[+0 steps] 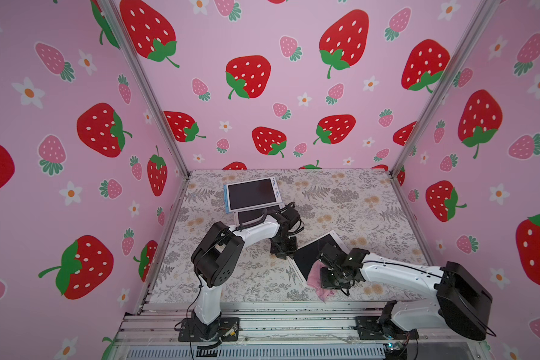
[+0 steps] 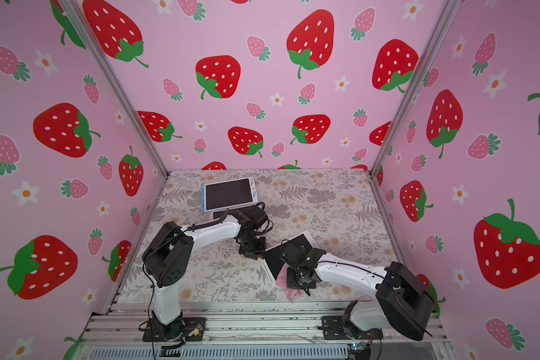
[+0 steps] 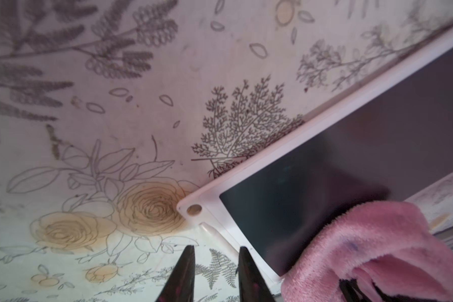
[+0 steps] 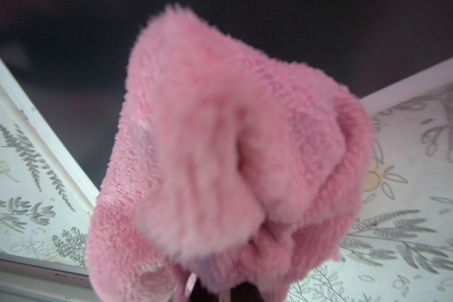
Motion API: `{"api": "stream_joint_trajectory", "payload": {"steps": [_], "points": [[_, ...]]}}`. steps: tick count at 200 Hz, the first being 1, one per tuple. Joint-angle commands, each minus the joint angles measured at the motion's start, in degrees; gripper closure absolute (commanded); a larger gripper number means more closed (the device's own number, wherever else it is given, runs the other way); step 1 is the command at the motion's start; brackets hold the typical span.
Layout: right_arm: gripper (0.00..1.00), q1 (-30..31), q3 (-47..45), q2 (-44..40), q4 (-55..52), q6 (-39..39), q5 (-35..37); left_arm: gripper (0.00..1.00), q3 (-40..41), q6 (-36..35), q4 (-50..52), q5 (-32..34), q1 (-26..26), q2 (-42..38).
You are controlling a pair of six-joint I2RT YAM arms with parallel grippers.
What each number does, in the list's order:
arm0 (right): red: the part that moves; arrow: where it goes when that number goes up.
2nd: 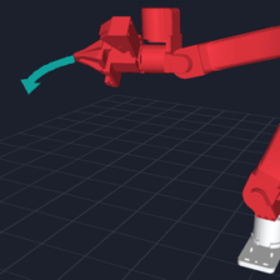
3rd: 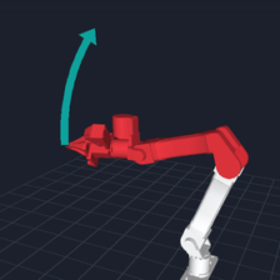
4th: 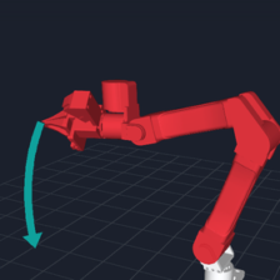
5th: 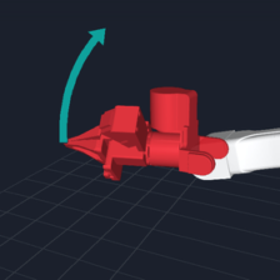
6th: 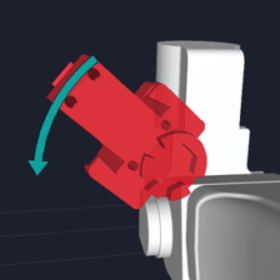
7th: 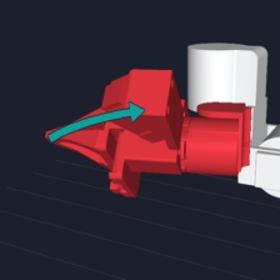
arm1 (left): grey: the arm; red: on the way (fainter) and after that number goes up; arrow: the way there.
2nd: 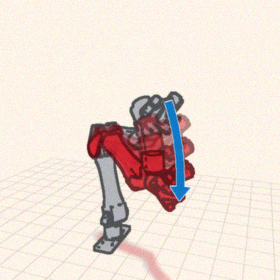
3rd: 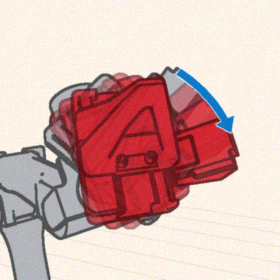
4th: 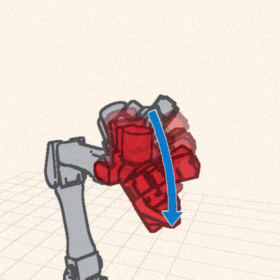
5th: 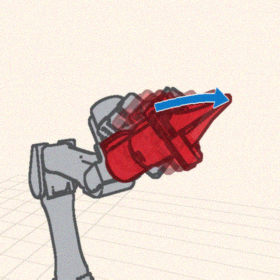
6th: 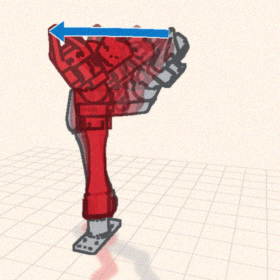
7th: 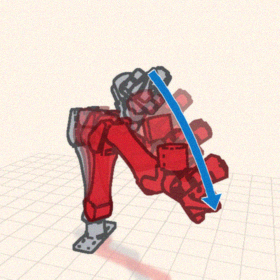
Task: Wipe the drawing tablet
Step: Wipe the dirt from the drawing tablet.
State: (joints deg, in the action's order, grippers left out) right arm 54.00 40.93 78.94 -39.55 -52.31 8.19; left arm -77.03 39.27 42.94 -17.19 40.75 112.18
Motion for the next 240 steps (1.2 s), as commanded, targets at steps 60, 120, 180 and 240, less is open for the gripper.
{"api": "stream_joint_trajectory", "payload": {"steps": [60, 120, 180, 240], "points": [[0.41, -1.2, 9.4, -8.0, -11.4, 1.8, 11.6, 0.8, 1.1, -1.0, -1.1, 3.1, -1.5, 3.6], [0.45, 1.9, 14.0, 1.3, -1.6, 1.1, 4.6, 0.82, 2.3, -0.8, -3.4, 0.1, -2.4, 4.3], [0.28, 2.7, 19.0, 13.2, 3.0, -6.0, -0.6, 0.83, 3.6, -0.4, -4.8, -0.8, -2.8, 4.4], [0.31, 2.7, 22.2, 21.1, -2.2, -9.1, 2.0, 0.84, 5.0, 0.1, -6.3, -1.6, -3.0, 4.0]]}}
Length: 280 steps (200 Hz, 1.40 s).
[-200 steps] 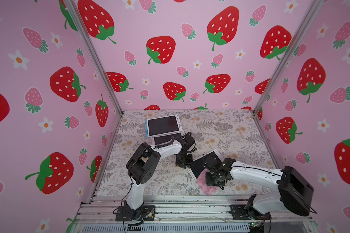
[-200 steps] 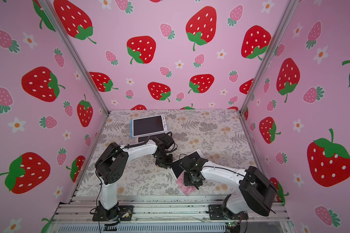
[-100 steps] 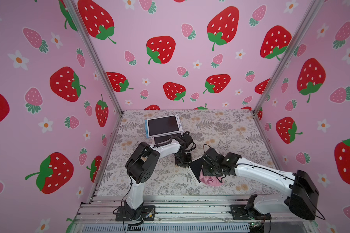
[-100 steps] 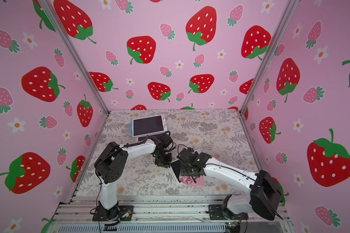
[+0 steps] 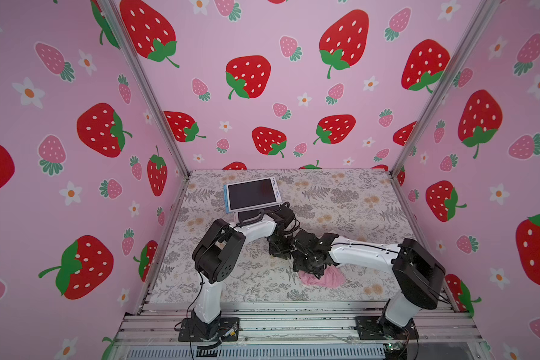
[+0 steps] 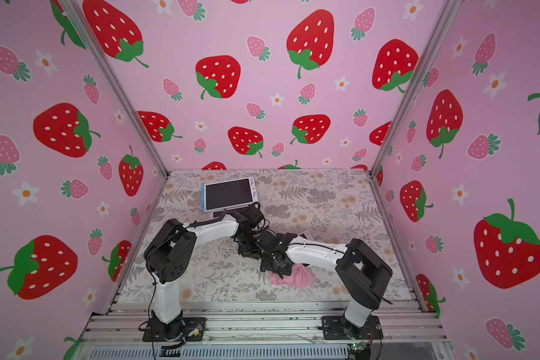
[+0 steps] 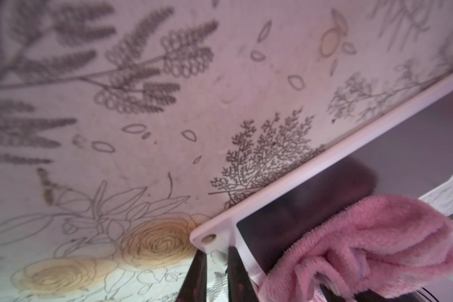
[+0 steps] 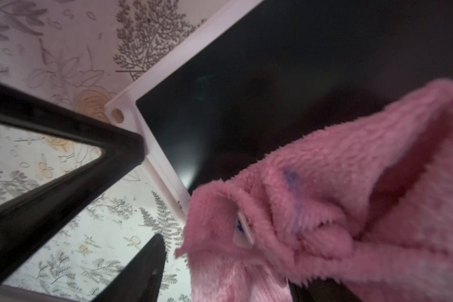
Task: Wipe the drawing tablet
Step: Wipe the dirt from the drawing tablet.
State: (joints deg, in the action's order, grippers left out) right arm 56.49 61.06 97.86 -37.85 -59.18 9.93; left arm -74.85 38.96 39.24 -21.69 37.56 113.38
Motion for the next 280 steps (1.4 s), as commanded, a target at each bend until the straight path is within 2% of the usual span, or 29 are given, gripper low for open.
{"api": "stream_joint_trajectory", "payload": {"steps": [1, 59, 136, 160, 190, 219, 257, 280], "points": [[0.31, 0.2, 2.2, 2.3, -4.1, -2.4, 0.2, 0.84, 2.8, 0.4, -2.7, 2.8, 0.2, 2.8], [0.3, -0.1, 4.5, 6.5, -5.3, -3.0, 2.0, 0.84, 3.3, 0.8, -3.4, 2.4, 0.1, 3.0], [0.29, -0.6, 3.4, 10.7, -4.6, -8.0, 3.8, 0.84, 3.5, 2.3, -3.4, 0.3, -1.0, 4.3], [0.29, -0.5, 6.2, 13.6, -6.7, -8.7, 3.7, 0.84, 4.0, 3.2, -4.3, -1.4, -1.6, 4.6], [0.31, -0.4, 9.1, 17.0, -14.9, -12.4, 4.5, 0.84, 4.3, 3.9, -5.2, -3.1, -2.6, 4.8], [0.3, -0.3, 8.0, 18.1, -13.4, -14.0, 3.5, 0.84, 3.4, 4.0, -5.3, -4.6, -3.3, 6.0], [0.27, 0.1, 10.5, 20.2, -12.9, -12.2, 2.4, 0.84, 3.6, 3.8, -5.8, -5.5, -3.7, 6.3], [0.31, 0.3, 10.3, 20.7, -13.0, -11.4, 1.0, 0.84, 3.9, 3.5, -5.8, -5.5, -3.8, 6.4]]}}
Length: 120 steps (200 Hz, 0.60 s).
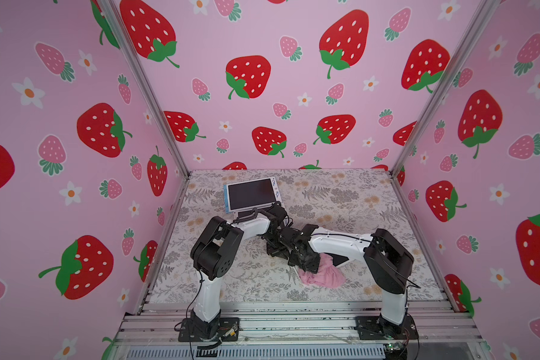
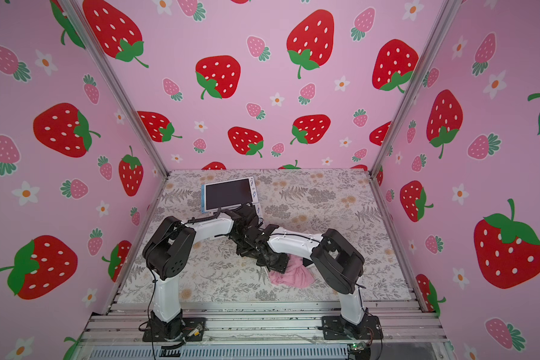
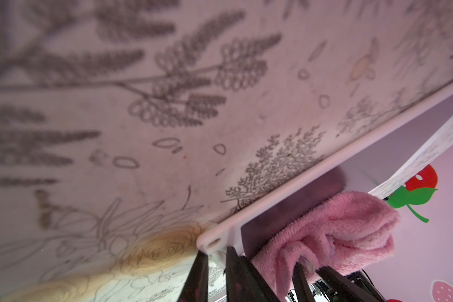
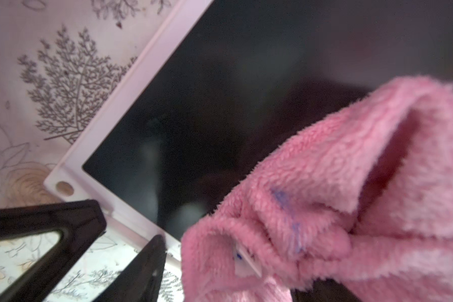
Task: Wipe the drawing tablet
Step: Wipe the dirt from the drawing tablet.
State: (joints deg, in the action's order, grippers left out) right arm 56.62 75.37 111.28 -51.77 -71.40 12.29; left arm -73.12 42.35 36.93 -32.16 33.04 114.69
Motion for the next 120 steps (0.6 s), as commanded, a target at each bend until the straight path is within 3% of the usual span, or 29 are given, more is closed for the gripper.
{"api": "stream_joint_trajectory", "payload": {"steps": [1, 23, 61, 95, 120], "points": [[0.31, 0.2, -4.0, 7.3, 1.0, 0.8, -1.5, 0.84, 2.2, 0.1, -3.5, 5.0, 0.7, 5.1], [0.41, 0.2, -5.8, 6.8, 1.5, 1.5, -3.6, 0.84, 2.1, 0.1, -3.4, 5.2, 0.6, 5.0], [0.43, 0.8, -7.5, 6.4, 1.9, 3.0, -6.3, 0.84, 1.8, 0.0, -3.4, 5.3, 0.6, 5.4], [0.3, 1.8, -7.7, 4.5, 4.1, 3.3, -5.8, 0.84, 2.1, 0.2, -3.8, 5.3, 0.6, 5.6], [0.28, 1.8, -5.9, 6.1, 3.4, 3.5, -6.2, 0.85, 2.5, 0.3, -4.0, 5.4, 0.7, 5.6]]}}
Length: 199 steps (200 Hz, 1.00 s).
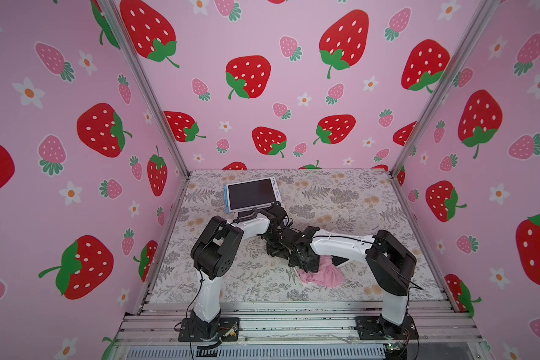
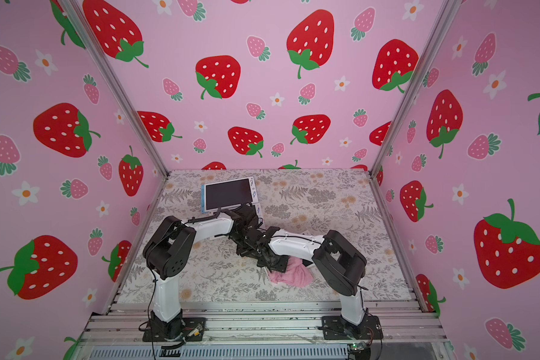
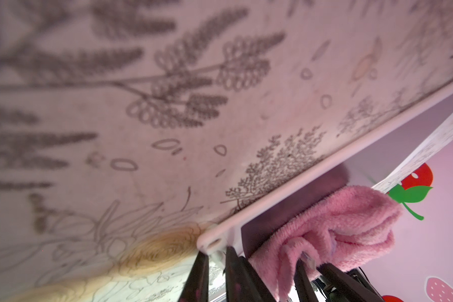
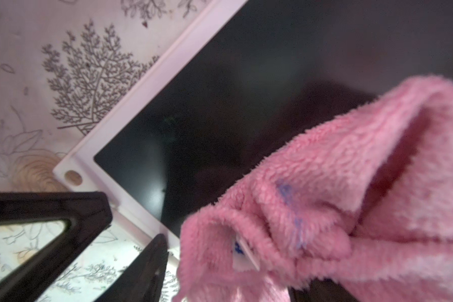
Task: Wipe the drawing tablet
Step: Wipe the dirt from the drawing tablet.
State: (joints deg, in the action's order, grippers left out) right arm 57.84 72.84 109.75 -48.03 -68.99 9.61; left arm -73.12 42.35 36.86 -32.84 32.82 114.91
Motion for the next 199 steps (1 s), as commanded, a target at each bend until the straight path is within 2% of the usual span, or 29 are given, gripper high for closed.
{"api": "stream_joint_trajectory", "payload": {"steps": [1, 45, 65, 71, 78, 85, 94, 106, 112, 120, 177, 186, 195, 199], "points": [[0.29, 0.6, -3.3, 7.7, -0.3, 1.1, -3.6, 0.85, 2.5, 0.3, -3.9, 6.0, 0.8, 5.3], [0.41, 0.6, -4.1, 9.0, -1.1, 1.9, -5.9, 0.85, 2.8, 0.2, -3.8, 6.4, 0.8, 4.8], [0.43, 1.2, -4.2, 9.0, -1.3, 2.5, -7.5, 0.85, 3.0, 0.2, -4.1, 6.4, 0.8, 4.9], [0.47, 1.3, -4.4, 8.9, -1.3, 2.7, -7.8, 0.85, 3.0, 0.2, -4.1, 6.4, 0.8, 4.9], [0.56, 1.4, -4.6, 8.6, -1.2, 2.8, -8.1, 0.85, 3.0, 0.2, -4.1, 6.4, 0.8, 5.0], [0.58, 1.4, -5.1, 8.2, -0.9, 2.8, -8.4, 0.85, 3.0, 0.2, -4.2, 6.4, 0.8, 5.0], [0.57, 1.4, -5.5, 7.9, -1.0, 2.5, -8.3, 0.85, 3.1, 0.3, -4.3, 6.4, 0.8, 5.0], [0.49, 1.4, -5.1, 8.2, -1.0, 2.3, -7.6, 0.85, 3.2, 0.4, -4.6, 6.4, 0.9, 5.0], [0.41, 1.4, -4.6, 8.5, -1.1, 2.3, -7.3, 0.85, 3.2, 0.5, -4.8, 6.4, 0.8, 5.0], [0.38, 1.4, -3.9, 9.0, -1.1, 2.3, -7.1, 0.85, 3.2, 0.5, -4.7, 6.4, 0.8, 5.1], [0.37, 1.2, -3.4, 9.8, -0.7, 1.5, -7.5, 0.85, 3.2, 0.5, -4.7, 6.4, 0.9, 5.4], [0.46, 1.0, -4.3, 9.2, 0.0, 1.3, -7.6, 0.86, 3.1, 0.5, -4.6, 6.5, 1.0, 5.4], [0.76, 0.8, -5.6, 8.2, 0.8, 0.7, -7.5, 0.86, 3.0, 0.5, -4.6, 6.5, 1.0, 5.5], [0.83, 0.8, -6.1, 7.6, 1.3, 0.3, -7.3, 0.86, 2.9, 0.5, -4.5, 6.5, 1.0, 5.6]]}}
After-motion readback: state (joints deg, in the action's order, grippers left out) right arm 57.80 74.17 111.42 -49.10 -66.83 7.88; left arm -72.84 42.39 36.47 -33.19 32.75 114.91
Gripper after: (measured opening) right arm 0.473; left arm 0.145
